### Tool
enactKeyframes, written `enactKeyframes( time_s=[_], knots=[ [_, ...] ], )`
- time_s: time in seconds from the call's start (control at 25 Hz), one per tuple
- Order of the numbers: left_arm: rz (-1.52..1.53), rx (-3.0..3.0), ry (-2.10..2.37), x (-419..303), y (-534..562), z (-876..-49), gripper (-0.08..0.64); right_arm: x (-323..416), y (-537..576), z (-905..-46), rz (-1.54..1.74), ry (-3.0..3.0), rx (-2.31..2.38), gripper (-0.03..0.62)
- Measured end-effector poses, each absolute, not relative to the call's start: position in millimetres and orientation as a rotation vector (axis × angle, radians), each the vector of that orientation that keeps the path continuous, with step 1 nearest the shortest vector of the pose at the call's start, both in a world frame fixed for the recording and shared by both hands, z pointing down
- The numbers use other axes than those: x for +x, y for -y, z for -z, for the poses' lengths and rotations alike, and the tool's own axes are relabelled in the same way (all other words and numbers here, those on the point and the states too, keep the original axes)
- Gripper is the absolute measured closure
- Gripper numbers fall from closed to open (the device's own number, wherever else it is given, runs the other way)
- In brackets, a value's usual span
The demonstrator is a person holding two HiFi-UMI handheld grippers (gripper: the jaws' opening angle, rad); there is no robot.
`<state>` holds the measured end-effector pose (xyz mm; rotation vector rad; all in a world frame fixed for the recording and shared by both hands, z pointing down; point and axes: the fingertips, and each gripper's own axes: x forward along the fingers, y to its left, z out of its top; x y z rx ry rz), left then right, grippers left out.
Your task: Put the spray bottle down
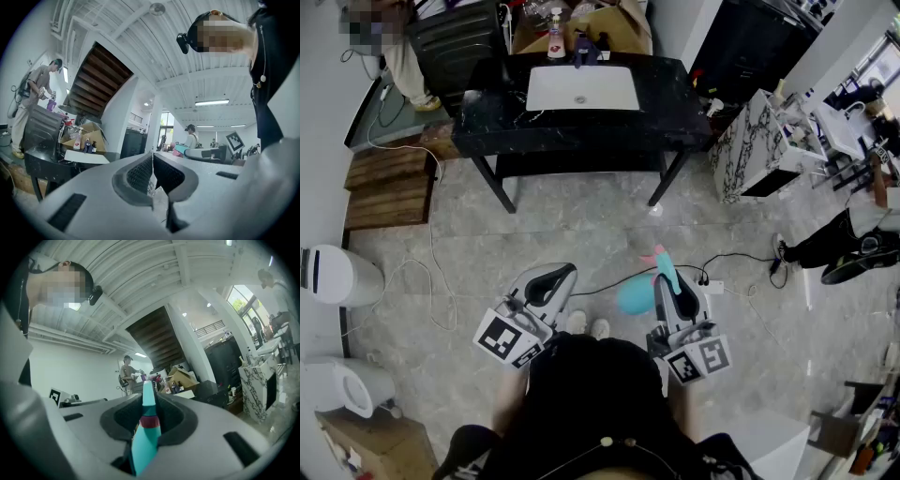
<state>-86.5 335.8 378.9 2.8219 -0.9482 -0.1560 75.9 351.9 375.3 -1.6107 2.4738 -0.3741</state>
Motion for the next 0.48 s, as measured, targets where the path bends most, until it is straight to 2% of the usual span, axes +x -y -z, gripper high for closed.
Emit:
enactKeyframes(
  time_s=[0.48],
  knots=[
    [0.136,2.816,0.944,-89.3,-332.7,-385.1,0.549,76.5,-351.1,-377.1,0.38,-2.462,-1.63,0.502]
  ],
)
